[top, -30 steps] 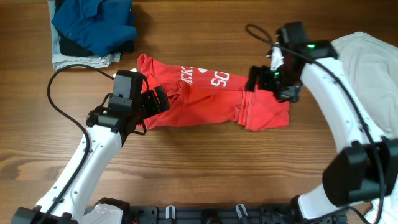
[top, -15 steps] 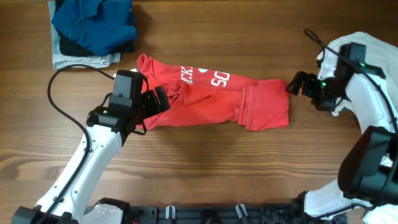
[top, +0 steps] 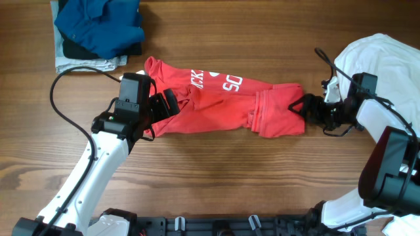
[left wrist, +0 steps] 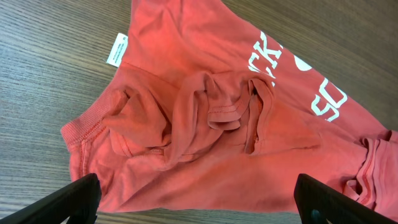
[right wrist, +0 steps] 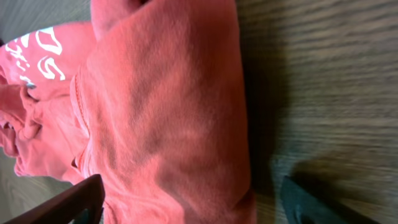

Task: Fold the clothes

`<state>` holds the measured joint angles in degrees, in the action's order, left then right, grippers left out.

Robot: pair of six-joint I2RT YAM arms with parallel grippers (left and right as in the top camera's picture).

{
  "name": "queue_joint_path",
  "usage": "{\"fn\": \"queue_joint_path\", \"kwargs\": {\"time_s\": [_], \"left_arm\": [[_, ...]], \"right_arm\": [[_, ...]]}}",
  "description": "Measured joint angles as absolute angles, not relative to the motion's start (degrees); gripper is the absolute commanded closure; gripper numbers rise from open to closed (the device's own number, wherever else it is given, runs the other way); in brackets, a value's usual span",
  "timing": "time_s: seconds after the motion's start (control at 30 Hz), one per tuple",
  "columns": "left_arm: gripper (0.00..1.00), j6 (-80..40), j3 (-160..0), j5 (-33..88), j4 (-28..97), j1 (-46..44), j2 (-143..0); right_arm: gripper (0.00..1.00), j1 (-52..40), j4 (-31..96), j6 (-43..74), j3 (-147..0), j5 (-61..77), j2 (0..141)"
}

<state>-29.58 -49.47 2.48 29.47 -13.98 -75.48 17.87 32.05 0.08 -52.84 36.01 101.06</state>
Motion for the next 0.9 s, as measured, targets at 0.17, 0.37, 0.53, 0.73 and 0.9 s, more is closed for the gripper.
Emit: {"fn": "queue_joint_path", "kwargs": {"time_s": [0.17,0.37,0.53,0.73,0.9], "left_arm": [[0.0,-29.58,-49.47,2.48,29.39,-13.98,-75.48],[0.0,-29.58,-49.47,2.48,29.82,-13.98,-75.5],[0.0,-29.58,-49.47,2.48,30.24,-13.98,-75.48],[0.01,-29.58,-49.47,2.48,30.89,-13.98,-75.5],[0.0,-29.58,-49.47,2.48,30.94,-13.98,-75.5]], "right_arm": [[0.44,13.56,26.3,3.07,-51.09,35.4,101.06],[0.96,8.21,23.68,7.86,-50.59,32.4,101.27],[0.96,8.73,32.53,10.7,-53.91,26.44,101.25],[0.96,9.47,50.59,15.35,-65.58,10.59,93.78],[0.96,5.61,51.57,16.27,-68.53,5.91,90.74]]}}
